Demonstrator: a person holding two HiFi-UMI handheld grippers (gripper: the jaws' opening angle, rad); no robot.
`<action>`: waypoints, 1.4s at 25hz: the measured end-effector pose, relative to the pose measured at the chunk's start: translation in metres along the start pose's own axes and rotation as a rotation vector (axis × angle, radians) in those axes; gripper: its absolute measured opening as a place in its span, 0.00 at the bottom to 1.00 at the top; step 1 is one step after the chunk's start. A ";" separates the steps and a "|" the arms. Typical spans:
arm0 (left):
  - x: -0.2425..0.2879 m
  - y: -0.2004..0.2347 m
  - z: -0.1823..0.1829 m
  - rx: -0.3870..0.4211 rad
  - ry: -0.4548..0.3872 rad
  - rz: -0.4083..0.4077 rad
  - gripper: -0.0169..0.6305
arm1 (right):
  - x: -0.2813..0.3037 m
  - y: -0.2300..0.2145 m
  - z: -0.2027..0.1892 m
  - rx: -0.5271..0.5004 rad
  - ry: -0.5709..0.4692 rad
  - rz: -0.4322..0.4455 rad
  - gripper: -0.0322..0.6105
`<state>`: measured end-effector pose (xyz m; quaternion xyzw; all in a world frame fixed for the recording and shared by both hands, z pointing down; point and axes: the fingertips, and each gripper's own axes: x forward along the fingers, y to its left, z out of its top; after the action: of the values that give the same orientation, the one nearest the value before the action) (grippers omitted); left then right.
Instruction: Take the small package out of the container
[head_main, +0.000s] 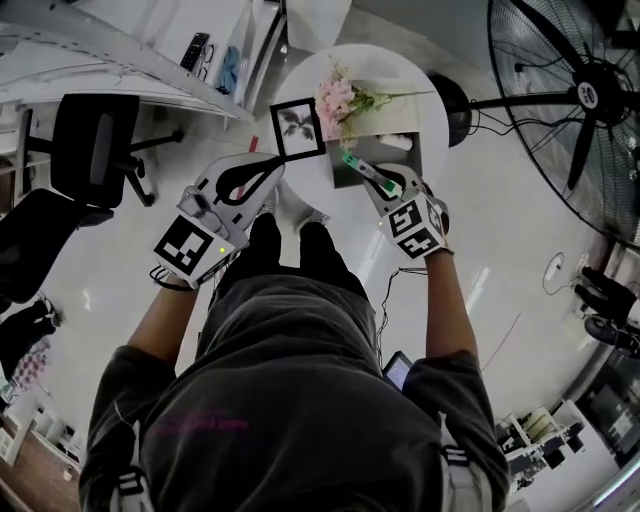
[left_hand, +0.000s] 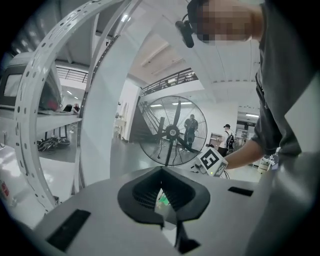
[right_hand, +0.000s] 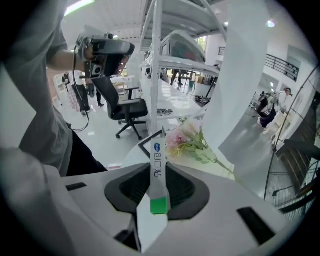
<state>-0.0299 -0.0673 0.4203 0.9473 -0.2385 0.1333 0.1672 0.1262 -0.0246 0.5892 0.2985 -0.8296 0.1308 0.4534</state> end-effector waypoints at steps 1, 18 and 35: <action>-0.001 0.000 0.005 0.009 -0.005 -0.004 0.05 | -0.006 0.000 0.006 0.019 -0.025 -0.012 0.21; -0.022 -0.015 0.078 0.148 -0.110 -0.089 0.05 | -0.132 -0.029 0.113 0.255 -0.461 -0.268 0.21; -0.029 -0.016 0.127 0.246 -0.226 -0.159 0.05 | -0.229 -0.031 0.180 0.333 -0.764 -0.410 0.21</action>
<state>-0.0252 -0.0908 0.2910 0.9854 -0.1621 0.0403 0.0322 0.1178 -0.0503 0.2972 0.5519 -0.8288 0.0505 0.0776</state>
